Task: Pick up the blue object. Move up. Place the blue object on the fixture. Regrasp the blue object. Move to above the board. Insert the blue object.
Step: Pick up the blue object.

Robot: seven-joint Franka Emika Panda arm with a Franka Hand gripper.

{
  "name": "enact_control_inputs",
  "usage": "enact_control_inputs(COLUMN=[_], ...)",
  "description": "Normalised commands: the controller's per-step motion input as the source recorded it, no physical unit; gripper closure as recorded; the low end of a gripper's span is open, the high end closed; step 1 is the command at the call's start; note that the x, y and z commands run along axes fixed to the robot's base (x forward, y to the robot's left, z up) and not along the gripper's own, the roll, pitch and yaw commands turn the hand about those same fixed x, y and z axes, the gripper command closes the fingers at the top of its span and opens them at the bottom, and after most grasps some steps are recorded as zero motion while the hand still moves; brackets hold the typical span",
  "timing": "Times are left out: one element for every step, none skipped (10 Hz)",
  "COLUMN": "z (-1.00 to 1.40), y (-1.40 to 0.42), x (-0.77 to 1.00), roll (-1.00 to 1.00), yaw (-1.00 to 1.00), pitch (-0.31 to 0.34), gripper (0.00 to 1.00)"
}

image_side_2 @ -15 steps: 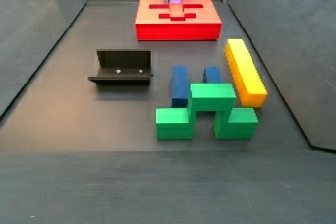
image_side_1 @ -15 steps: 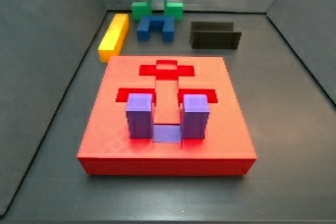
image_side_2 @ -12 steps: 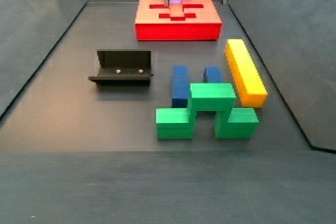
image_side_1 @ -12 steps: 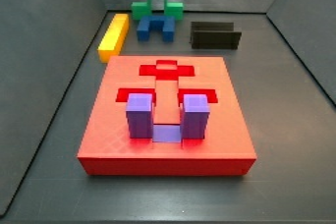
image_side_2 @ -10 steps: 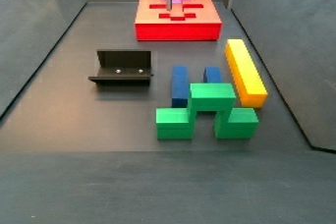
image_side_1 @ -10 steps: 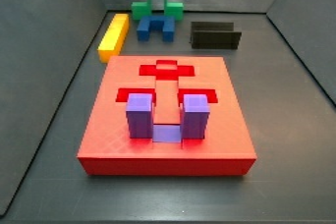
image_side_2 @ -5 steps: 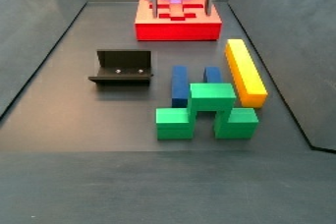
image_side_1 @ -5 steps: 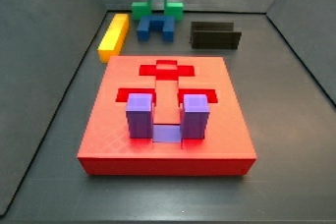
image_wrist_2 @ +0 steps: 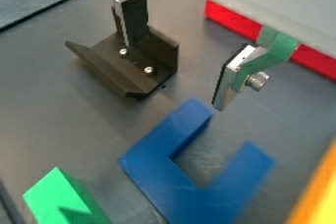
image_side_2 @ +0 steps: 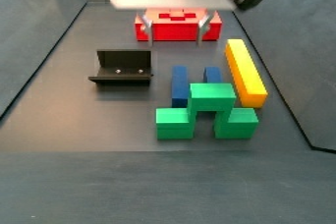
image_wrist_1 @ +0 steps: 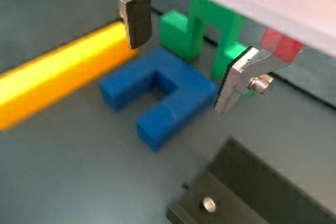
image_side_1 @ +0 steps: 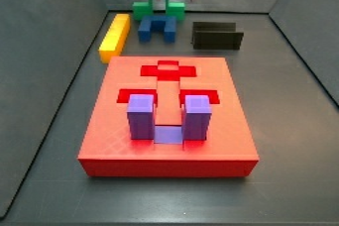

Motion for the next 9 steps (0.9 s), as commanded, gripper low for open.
enact_control_inputs(z=[-0.59, -0.61, -0.49, -0.31, -0.21, -0.31, -0.39, -0.38, -0.31], y=[0.0, 0.0, 0.0, -0.14, -0.18, -0.21, -0.19, -0.07, 0.0], x=[0.29, 0.14, 0.0, -0.01, -0.03, -0.07, -0.09, -0.13, -0.14], roll=[-0.02, -0.01, -0.02, 0.0, -0.03, -0.02, 0.0, -0.01, -0.02], yaw=[0.0, 0.0, 0.0, -0.06, -0.05, -0.06, -0.07, -0.1, -0.14], pitch=[-0.204, -0.214, -0.149, -0.019, 0.0, 0.0, 0.0, -0.003, -0.007], gripper=[0.0, 0.0, 0.0, 0.0, 0.0, 0.0, 0.0, 0.0, 0.0])
